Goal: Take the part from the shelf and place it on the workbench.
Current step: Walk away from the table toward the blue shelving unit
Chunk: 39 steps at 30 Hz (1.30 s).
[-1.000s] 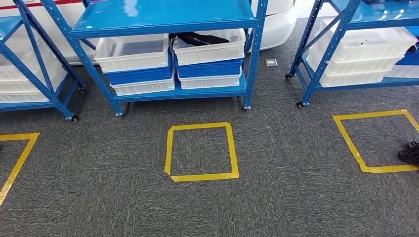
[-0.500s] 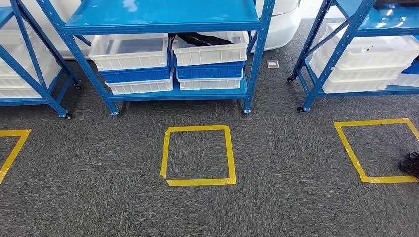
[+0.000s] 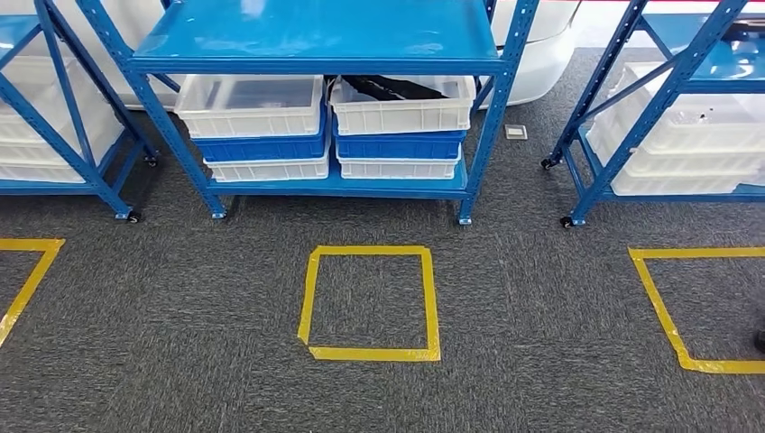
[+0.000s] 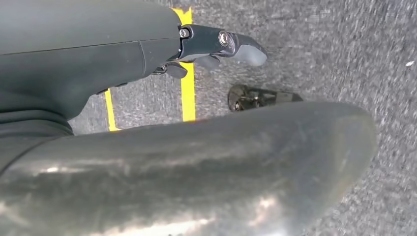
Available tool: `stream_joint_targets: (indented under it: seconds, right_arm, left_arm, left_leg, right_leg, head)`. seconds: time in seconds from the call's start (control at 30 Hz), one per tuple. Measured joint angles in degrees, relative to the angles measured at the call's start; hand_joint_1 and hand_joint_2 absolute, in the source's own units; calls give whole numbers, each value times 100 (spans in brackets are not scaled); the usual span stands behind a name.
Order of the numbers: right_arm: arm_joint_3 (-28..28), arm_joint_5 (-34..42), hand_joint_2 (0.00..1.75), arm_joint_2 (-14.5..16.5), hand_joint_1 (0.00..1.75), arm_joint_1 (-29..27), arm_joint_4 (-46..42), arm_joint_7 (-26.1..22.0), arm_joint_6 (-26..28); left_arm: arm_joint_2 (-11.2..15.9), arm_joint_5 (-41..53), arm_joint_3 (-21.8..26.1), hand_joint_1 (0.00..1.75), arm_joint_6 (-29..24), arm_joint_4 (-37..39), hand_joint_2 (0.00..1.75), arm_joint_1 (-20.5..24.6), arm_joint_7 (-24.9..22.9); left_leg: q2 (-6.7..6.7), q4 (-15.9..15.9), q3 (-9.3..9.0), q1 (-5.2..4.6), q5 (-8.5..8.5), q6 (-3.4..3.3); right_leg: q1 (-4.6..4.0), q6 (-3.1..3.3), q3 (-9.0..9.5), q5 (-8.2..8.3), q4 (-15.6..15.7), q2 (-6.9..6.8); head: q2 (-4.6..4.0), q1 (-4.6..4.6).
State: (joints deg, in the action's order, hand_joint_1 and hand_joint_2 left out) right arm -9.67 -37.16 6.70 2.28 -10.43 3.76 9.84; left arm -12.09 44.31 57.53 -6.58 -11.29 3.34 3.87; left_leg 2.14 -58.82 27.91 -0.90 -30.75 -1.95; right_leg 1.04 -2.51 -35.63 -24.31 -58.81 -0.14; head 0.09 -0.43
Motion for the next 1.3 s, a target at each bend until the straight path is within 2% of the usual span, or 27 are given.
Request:
stream_joint_targets:
  seconds: [0.03, 0.1, 0.17, 0.2, 0.23, 0.27, 0.3, 0.37, 0.4, 0.43, 0.53, 0.57, 0.6, 0.67, 0.73, 0.77, 0.8, 0.83, 0.87, 0.9, 0.97, 1.07, 1.1, 1.17, 1.23, 1.27, 1.3]
  right_arm:
    - [-1, 0, 0, 0, 0, 1, -2, -1, 1]
    - [-3, 0, 0, 0, 0, -1, -2, -1, 8]
    - [-4, 0, 0, -1, 0, 4, -2, -2, 14]
    - [-6, 0, 0, 0, 0, 5, -2, -3, 15]
    - [-9, 0, 0, 1, 0, 2, -2, -3, 15]
    - [-15, 0, 0, 1, 0, -3, -2, -3, 15]
    - [-21, 0, 0, 1, 0, -8, -2, -2, 15]
    - [-32, -1, 0, -1, 0, -13, -1, -2, 16]
    - [-35, -1, 0, -2, 0, -13, 0, -2, 16]
    - [-38, -1, 0, -4, 0, -9, -1, -3, 17]
    - [-42, -2, 0, -3, 0, 8, -3, -2, 19]
    - [-43, -2, 0, -2, 0, 14, -3, -2, 19]
    - [-43, -2, 0, -1, 0, 20, -4, -3, 19]
    - [-43, -2, 0, 2, 0, 35, -4, -3, 19]
    - [-44, -2, 0, 3, 0, 33, -4, -3, 19]
    - [-44, -2, 0, 3, 0, 25, -4, -2, 19]
    - [-45, -2, 0, 3, 0, 12, -3, -2, 19]
    - [-45, -2, 0, 3, 0, -1, -3, -2, 19]
    - [-46, -2, 0, -3, 0, -14, -2, -1, 19]
    - [-48, -2, 0, -7, 0, -20, -1, -2, 20]
    - [-52, -2, 0, -15, 0, -12, -2, -2, 22]
    - [-58, -3, 0, -8, 0, -2, -4, -4, 25]
    - [-61, -4, 0, -4, 0, -2, -4, -4, 26]
    - [-67, -8, 0, 4, 0, 5, -4, -5, 26]
    - [-70, -14, 0, 11, 0, 10, -4, -5, 26]
    - [-71, -16, 0, 11, 0, 6, -4, -5, 26]
    - [-72, -18, 0, 11, 0, -3, -4, -4, 26]
  left_arm:
    - [1, 2, 0, 0, 0, -1, 0, 1, -1]
    - [3, 4, 0, 0, 1, -2, 0, 3, -1]
    - [2, 6, 0, 0, 3, -2, 0, 2, 0]
    - [2, 6, 0, 0, 5, -2, 0, 2, 0]
    - [2, 7, 0, 0, 6, -2, 0, 0, -1]
    - [3, 7, 0, 0, 7, -2, 0, -2, -2]
    - [3, 7, 0, 0, 6, -2, 0, -3, -2]
    - [-2, 8, 0, 0, 7, 3, 0, -7, -5]
    - [-8, 8, 0, 0, 8, 9, 0, -4, -7]
    - [-14, 9, 0, 0, 9, 14, 0, -1, -10]
    - [-15, 11, 0, 0, 9, 16, 0, -1, -19]
    - [-13, 12, 0, 0, 8, 14, 0, -5, -19]
    - [-13, 14, 0, 0, 5, 12, 0, -5, -19]
    - [-13, 16, 0, 0, 2, 10, 0, 1, -18]
    - [-13, 16, 0, 0, -1, 10, 0, 6, -18]
    - [-13, 16, 0, 0, -1, 10, 0, 7, -18]
    - [-13, 16, 0, 0, -2, 10, 0, 5, -18]
    - [-14, 16, 0, 0, -2, 10, 0, 4, -18]
    - [-21, 16, 0, 0, -2, 13, 0, -3, -18]
    - [-26, 17, 0, 0, -1, 16, 0, -6, -19]
    - [-40, 21, 0, 0, -1, 22, 0, 7, -20]
    - [-31, 33, 0, 0, -1, 16, 0, 17, -24]
    - [-27, 40, 0, 0, -1, 15, 0, 12, -25]
    - [-24, 52, -1, 0, -1, 14, 0, 17, -26]
    - [-19, 58, -1, 0, -2, 13, 0, 25, -27]
    - [-13, 59, -1, 0, -2, 12, 0, 20, -30]
    - [-7, 61, 0, 0, -2, 12, 0, 12, -32]
  left_leg:
    - [-21, -124, 28, 3, 13, 27]
    - [-87, -602, 295, 26, -19, 90]
    - [-133, -1223, 726, 83, -259, 180]
    - [-141, -1447, 936, 122, -418, 226]
    - [-152, -1544, 1090, 163, -524, 272]
    - [-166, -1489, 1167, 205, -528, 314]
    - [-183, -1280, 1160, 245, -398, 356]
    - [-244, -622, 1011, 320, 157, 445]
    - [-292, -386, 947, 334, 332, 458]
    - [-328, -248, 897, 333, 452, 446]
    - [-308, -205, 799, 299, 457, 270]
    - [-286, -182, 751, 295, 455, 213]
    - [-270, -168, 695, 284, 436, 165]
    - [-239, -147, 615, 242, 374, 77]
    - [-201, -145, 522, 175, 274, 3]
    - [-176, -144, 455, 140, 216, -23]
    - [-150, -143, 374, 102, 155, -41]
    - [-132, -140, 290, 68, 92, -54]
    - [-118, -136, 219, 43, 28, -63]
    - [-103, -130, 158, 19, -39, -64]
    - [-86, -108, 55, -4, -127, -31]
    - [-101, -180, -122, -17, -116, 48]
    - [-111, -314, -95, -10, -153, 73]
    - [-126, -829, 182, 37, -364, 145]
    - [-138, -1308, 605, 119, -607, 245]
    - [-149, -1358, 739, 160, -613, 296]
    - [-163, -1222, 781, 200, -478, 346]
  right_leg:
    - [20, 75, 46, -3, 15, 3]
    - [56, 191, 170, -59, 34, 0]
    - [68, 246, 278, -147, 40, -3]
    - [81, 245, 337, -199, 40, 0]
    - [99, 227, 404, -256, 40, 4]
    - [124, 200, 482, -316, 40, 10]
    - [156, 166, 565, -377, 40, 16]
    - [206, 68, 720, -510, 34, 20]
    - [212, 9, 772, -572, 42, 16]
    - [208, -50, 816, -629, 62, 7]
    - [193, -236, 976, -634, 73, -13]
    - [198, -270, 966, -612, -24, -13]
    - [194, -269, 841, -624, -223, -13]
    - [156, -197, 363, -798, -917, -9]
    - [78, -94, -156, -1081, -1486, -7]
    - [39, -55, -306, -1149, -1526, -6]
    - [-5, -38, -378, -1109, -1396, -6]
    - [-55, -23, -371, -932, -1105, -5]
    - [-116, 4, -334, -650, -758, -3]
    - [-164, 57, -288, -431, -474, 5]
    - [-230, 170, -197, -196, -157, 25]
    - [-159, 312, 114, -151, 40, 43]
    - [-123, 360, 243, -139, 79, 41]
    - [-87, 414, 415, -192, 104, 37]
    - [-69, 397, 508, -292, 103, 51]
    - [-50, 370, 555, -345, 102, 63]
    - [-25, 334, 614, -401, 101, 76]
  head:
    - [0, -7]
    - [0, -22]
    - [0, -33]
    - [0, -32]
    - [0, -32]
    - [0, -32]
    - [0, -31]
    - [0, -44]
    - [0, -67]
    - [0, -82]
    - [0, -90]
    - [0, -78]
    - [0, -61]
    - [0, -18]
    - [0, -2]
    - [0, 1]
    - [0, 1]
    - [0, 5]
    - [0, 4]
    - [0, -9]
    - [0, -34]
    - [-1, -47]
    - [-1, -65]
    - [-1, -100]
    - [0, -110]
    - [0, -112]
    - [0, -114]
